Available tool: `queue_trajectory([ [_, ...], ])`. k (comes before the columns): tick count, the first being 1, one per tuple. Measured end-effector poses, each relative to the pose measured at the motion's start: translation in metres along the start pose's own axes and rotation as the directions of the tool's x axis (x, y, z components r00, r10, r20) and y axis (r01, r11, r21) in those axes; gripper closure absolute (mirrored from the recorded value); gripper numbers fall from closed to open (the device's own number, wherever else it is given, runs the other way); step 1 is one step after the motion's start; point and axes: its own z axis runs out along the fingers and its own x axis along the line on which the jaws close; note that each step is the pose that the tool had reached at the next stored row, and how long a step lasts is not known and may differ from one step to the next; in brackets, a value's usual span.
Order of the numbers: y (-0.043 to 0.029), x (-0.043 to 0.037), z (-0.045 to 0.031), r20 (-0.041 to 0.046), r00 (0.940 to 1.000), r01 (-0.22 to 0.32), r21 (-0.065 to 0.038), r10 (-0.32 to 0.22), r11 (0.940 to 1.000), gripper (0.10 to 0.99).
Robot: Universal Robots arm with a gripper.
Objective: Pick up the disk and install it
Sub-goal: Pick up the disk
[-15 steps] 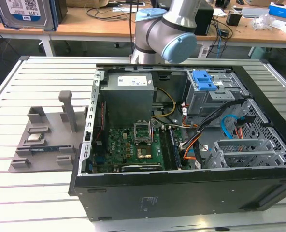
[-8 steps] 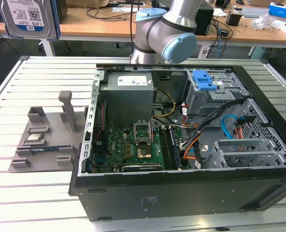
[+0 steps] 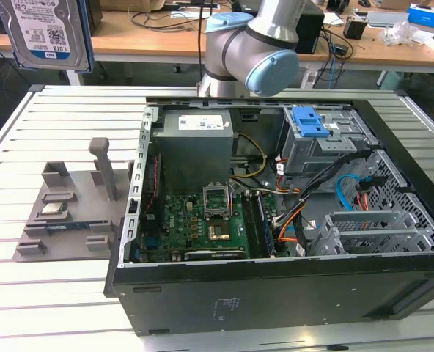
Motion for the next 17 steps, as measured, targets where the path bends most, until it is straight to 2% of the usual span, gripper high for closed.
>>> queue_trajectory([
  [5, -0.0010, 0.0028, 0.0118, 0.0001, 1.0000, 0.000, 0.000, 0.000, 1.0000, 0.718],
  [7, -0.0011, 0.0056, 0.0140, 0.0000, 1.0000, 0.000, 0.000, 0.000, 1.0000, 0.718],
  [11, -0.0010, 0.0126, 0.0153, -0.0001, 1.0000, 0.000, 0.000, 0.000, 1.0000, 0.718],
  [17, -0.0020, 0.0129, 0.0151, -0.0002, 1.0000, 0.000, 0.000, 0.000, 1.0000, 0.718],
])
